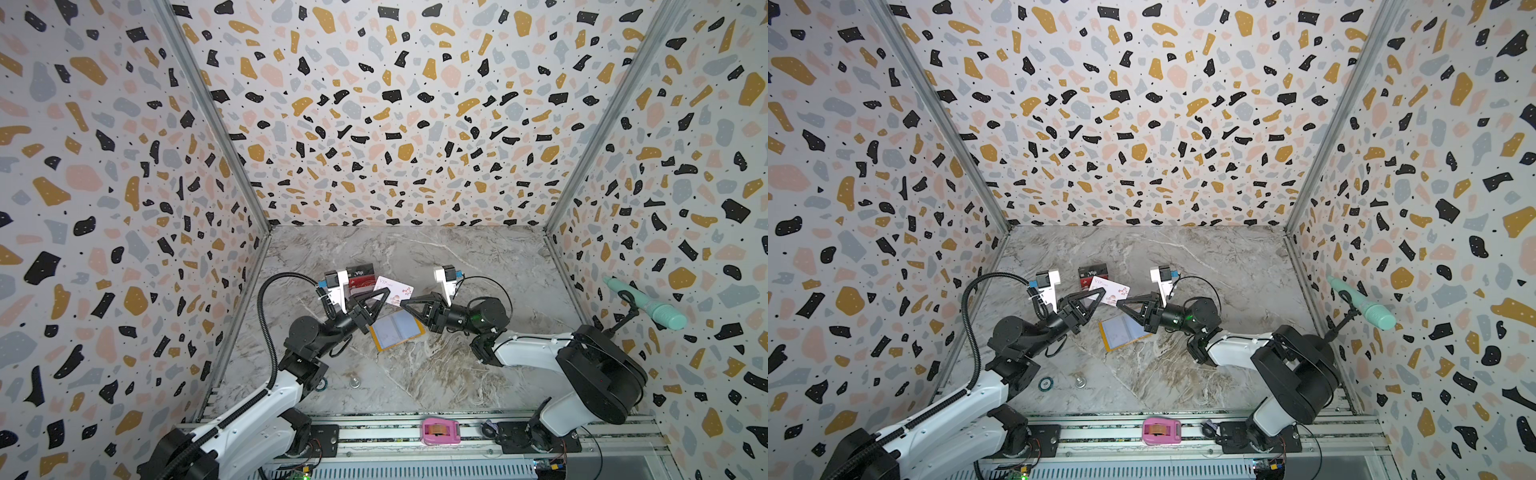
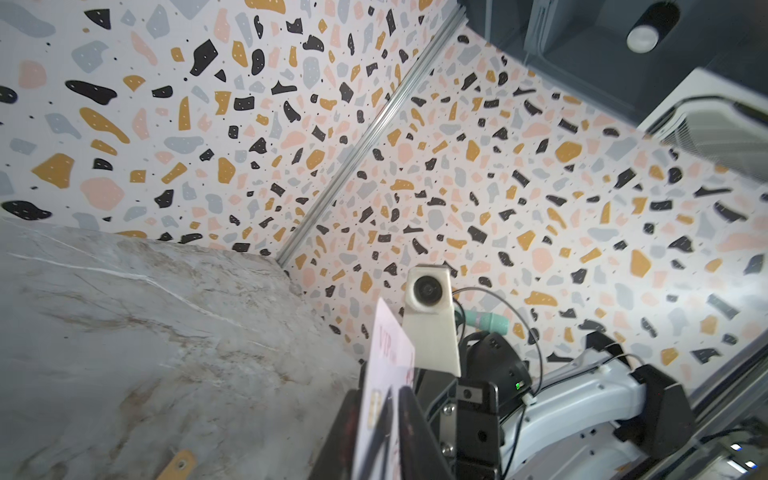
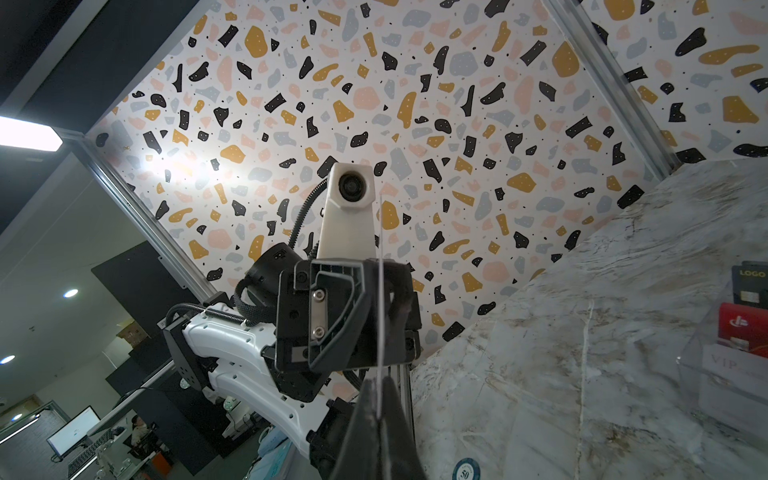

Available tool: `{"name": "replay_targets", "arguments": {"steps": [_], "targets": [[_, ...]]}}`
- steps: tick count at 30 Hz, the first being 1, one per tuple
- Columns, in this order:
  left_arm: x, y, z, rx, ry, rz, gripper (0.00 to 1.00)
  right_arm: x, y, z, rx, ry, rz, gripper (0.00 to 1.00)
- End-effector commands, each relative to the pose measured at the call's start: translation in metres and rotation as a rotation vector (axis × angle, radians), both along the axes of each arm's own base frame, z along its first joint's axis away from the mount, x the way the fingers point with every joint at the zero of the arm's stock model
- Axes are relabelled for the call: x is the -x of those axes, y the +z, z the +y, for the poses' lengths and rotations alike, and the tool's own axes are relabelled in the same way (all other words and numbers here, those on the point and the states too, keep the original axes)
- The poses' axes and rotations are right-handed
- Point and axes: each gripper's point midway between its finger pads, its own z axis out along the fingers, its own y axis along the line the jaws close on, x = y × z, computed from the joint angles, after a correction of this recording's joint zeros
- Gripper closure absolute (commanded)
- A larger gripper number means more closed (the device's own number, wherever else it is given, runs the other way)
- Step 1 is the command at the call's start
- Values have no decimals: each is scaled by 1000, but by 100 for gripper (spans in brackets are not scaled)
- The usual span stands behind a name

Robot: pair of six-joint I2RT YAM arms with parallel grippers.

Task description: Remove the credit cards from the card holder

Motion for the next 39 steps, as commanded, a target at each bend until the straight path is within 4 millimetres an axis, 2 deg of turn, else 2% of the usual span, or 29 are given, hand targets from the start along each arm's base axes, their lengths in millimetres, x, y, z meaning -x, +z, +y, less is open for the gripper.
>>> {"name": "replay_targets", "arguments": {"steps": [1, 5, 12, 18, 25, 30, 35, 39], "targets": [[4, 5, -1, -114, 8, -58, 66, 4, 15, -14, -4, 4, -71, 100], [-1, -6, 5, -275, 66, -45, 55, 4, 5, -22, 97, 36, -102, 100], [7, -25, 8, -569, 18, -36, 49, -1, -14, -40, 342, 34, -193, 100], [22, -30, 3, -724, -109, -73, 49, 13, -34, -49, 586, 118, -269, 100], [42, -32, -3, -810, -269, -143, 49, 37, -49, -46, 641, 237, -266, 100], [49, -47, -2, -876, -345, -118, 49, 55, -52, -37, 643, 311, -297, 100], [73, -58, -9, -864, -519, -98, 54, 62, -55, -27, 641, 364, -319, 100], [78, -57, -12, -834, -552, -88, 56, 64, -55, -19, 643, 408, -332, 100]]}}
